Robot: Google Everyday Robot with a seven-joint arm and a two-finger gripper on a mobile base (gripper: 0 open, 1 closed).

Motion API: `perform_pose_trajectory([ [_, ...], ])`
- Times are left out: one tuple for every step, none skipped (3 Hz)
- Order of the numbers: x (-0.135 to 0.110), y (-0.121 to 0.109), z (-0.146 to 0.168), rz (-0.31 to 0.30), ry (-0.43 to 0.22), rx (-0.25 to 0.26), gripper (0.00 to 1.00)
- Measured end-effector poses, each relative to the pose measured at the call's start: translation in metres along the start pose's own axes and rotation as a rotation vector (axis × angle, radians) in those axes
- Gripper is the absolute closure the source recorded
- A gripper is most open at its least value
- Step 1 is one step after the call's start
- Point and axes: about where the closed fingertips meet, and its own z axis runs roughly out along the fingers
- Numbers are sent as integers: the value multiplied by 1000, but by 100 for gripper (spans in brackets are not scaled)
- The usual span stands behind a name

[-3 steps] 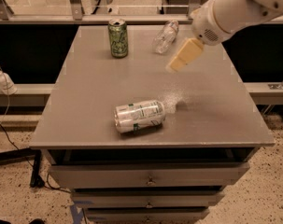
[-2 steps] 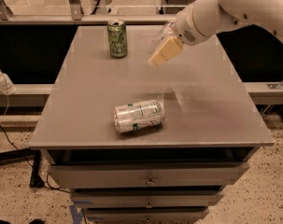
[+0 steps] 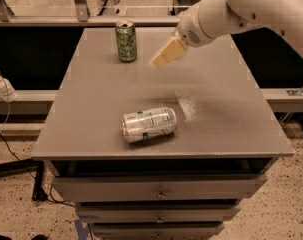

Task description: Move green can near 7up can

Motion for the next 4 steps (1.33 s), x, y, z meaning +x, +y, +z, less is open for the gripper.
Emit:
perform_pose_trajectory([
  [-38, 10, 42, 17, -125, -83, 0],
  [-70, 17, 77, 37, -223, -149, 0],
  [-78, 19, 112, 52, -258, -158, 0],
  [-78, 5, 134, 62, -283, -110, 0],
])
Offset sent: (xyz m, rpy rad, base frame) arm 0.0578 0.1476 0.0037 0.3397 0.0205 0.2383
